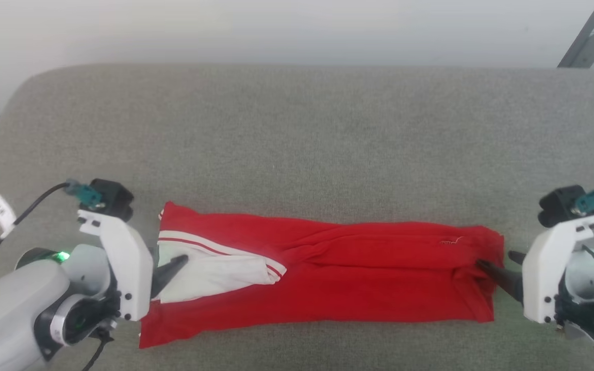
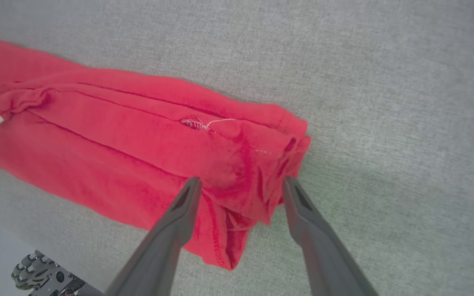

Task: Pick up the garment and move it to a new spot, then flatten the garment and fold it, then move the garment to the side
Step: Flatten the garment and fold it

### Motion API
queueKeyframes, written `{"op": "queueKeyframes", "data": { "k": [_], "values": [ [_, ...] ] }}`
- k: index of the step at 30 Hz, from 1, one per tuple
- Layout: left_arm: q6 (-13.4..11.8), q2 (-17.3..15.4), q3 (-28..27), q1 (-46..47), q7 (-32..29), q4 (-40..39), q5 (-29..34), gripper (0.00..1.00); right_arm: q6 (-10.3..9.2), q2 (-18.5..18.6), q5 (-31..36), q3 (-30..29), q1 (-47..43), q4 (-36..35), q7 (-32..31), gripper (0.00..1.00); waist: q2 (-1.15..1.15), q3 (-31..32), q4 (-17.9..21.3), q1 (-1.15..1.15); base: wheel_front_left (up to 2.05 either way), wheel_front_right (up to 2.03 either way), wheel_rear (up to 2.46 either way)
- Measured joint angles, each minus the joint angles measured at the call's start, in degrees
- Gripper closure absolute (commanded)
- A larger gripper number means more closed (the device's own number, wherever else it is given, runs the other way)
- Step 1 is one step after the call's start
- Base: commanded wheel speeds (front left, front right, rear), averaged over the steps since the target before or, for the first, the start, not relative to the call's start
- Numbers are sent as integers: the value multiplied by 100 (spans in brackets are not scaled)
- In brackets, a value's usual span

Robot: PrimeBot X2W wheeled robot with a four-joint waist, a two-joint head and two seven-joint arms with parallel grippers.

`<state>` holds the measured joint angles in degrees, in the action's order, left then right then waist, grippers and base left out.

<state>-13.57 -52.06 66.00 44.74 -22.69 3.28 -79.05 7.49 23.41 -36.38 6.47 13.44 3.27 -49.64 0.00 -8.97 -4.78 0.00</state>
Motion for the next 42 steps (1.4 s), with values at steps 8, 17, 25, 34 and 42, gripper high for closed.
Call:
{"op": "queueKeyframes", "data": {
  "k": [8,17,25,34,42],
  "values": [
    [21,-157,-343,-614,1719,64,259,0,0,-98,-32,-381,-447,-122,176,0,0,333,-6,0,0,0,0],
    [-29,-148,-761,-1350,3609,495,610,0,0,-200,16,-613,-719,-142,335,0,0,372,-79,0,0,0,0],
    [154,467,-2825,-2384,3767,900,1392,0,0,-225,154,-622,-660,177,655,0,0,336,-221,0,0,0,0],
    [1139,1812,-5066,-3772,3767,1408,2918,0,0,-134,110,-192,-122,1063,780,0,0,244,-444,0,0,0,0],
    [1808,2687,-6264,-3919,3767,1669,3908,0,0,-157,-136,182,353,1979,641,0,0,162,-632,0,0,0,0]
  ]
}}
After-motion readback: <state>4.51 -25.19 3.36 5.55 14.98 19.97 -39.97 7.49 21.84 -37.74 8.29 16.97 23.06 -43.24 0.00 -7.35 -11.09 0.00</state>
